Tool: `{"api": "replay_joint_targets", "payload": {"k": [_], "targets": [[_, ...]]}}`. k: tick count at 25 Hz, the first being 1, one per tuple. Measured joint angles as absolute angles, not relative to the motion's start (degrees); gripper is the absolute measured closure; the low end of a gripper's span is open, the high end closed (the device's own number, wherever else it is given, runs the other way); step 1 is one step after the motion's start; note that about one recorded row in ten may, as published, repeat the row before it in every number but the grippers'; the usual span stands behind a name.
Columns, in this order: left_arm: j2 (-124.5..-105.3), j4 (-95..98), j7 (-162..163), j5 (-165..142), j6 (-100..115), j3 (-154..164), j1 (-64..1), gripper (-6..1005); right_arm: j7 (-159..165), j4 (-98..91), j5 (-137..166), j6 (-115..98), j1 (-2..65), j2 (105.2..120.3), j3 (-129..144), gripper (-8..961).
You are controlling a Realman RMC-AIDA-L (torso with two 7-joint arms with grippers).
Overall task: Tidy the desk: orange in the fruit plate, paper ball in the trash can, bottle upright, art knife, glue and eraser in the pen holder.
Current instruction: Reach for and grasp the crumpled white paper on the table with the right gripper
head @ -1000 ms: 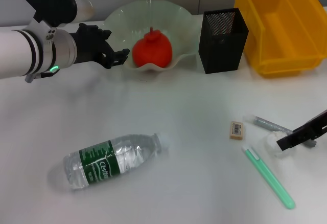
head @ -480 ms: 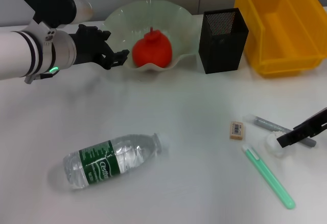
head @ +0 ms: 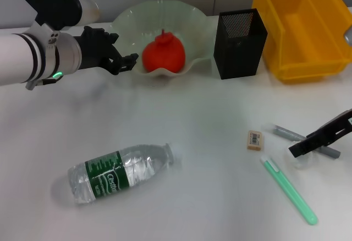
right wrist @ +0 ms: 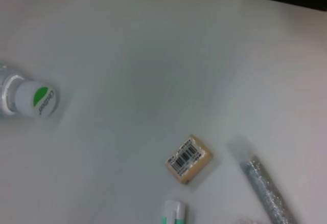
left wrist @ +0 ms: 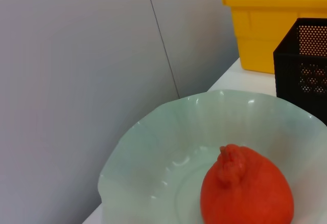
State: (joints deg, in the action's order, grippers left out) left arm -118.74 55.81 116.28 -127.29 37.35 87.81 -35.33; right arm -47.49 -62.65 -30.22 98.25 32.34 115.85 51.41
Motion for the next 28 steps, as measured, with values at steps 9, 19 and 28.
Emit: {"api": "replay_joint_targets", "payload": {"k": [9, 19, 28], "targets": [[-118.74, 55.8, 116.28, -127.42, 37.29, 87.56, -35.11, 397, -47.76, -61.16, -30.23, 97.39, 32.8, 115.93, 51.41, 271], [-118.74, 56.21, 116.28, -127.45, 37.26, 87.61, -34.98, 399, -48.33, -59.42, -30.22, 97.38, 33.18, 116.01, 51.41, 272], [-118.74, 56.34, 116.28, -127.44, 37.26, 87.6, -34.9, 402, -48.32, -59.41, -29.73, 97.38, 33.1, 116.01, 51.41, 272]]}}
